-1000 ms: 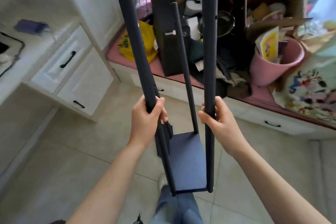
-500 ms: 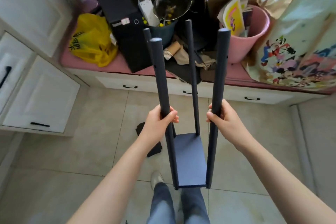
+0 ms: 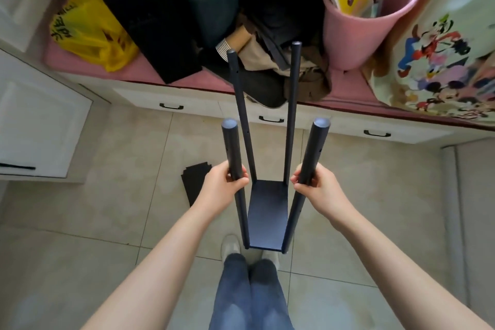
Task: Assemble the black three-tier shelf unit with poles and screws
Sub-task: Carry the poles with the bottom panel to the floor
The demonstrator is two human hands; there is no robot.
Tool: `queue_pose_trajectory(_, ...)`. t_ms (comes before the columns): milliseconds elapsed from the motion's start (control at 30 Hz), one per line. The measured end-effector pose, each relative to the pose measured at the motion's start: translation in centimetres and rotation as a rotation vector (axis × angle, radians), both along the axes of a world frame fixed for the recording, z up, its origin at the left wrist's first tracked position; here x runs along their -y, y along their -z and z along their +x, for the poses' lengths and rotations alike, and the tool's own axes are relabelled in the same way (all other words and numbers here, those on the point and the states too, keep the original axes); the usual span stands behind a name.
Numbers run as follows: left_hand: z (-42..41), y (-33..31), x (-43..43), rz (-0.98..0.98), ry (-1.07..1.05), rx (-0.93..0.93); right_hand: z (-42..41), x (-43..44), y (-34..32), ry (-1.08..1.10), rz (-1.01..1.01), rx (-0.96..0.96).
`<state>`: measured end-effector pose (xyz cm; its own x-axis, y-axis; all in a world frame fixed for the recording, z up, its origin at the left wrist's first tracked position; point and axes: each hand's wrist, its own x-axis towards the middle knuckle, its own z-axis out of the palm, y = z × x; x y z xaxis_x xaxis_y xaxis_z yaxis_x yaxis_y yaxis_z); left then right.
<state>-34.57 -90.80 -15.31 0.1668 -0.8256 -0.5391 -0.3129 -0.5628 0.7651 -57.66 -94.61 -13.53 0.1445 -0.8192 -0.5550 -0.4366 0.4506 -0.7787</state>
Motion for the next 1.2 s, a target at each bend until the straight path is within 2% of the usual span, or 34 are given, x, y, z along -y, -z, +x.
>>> queue_pose_trajectory(267,-3.0,9.1,-1.1,0.042,-0.074,0.094,-0.7,-0.4,9.7,0.143,0.012,-0.127)
queue_pose_trajectory(567,-4.4,15.1,-3.1,0.044,-0.103,0.202,-0.4,-3.5,16.8,0.232,-0.01,-0.19)
queue_pose_trajectory(967,-5.1,18.6,-4.7,0.072,-0.191,0.117,0.2,-6.1,20.4,0.338,-0.035,-0.171)
queue_pose_trajectory(1200,-4.9,20.1,-6.4,0.128,-0.187,0.034,-1.0,-7.8,22.0,0.261,-0.055,-0.196)
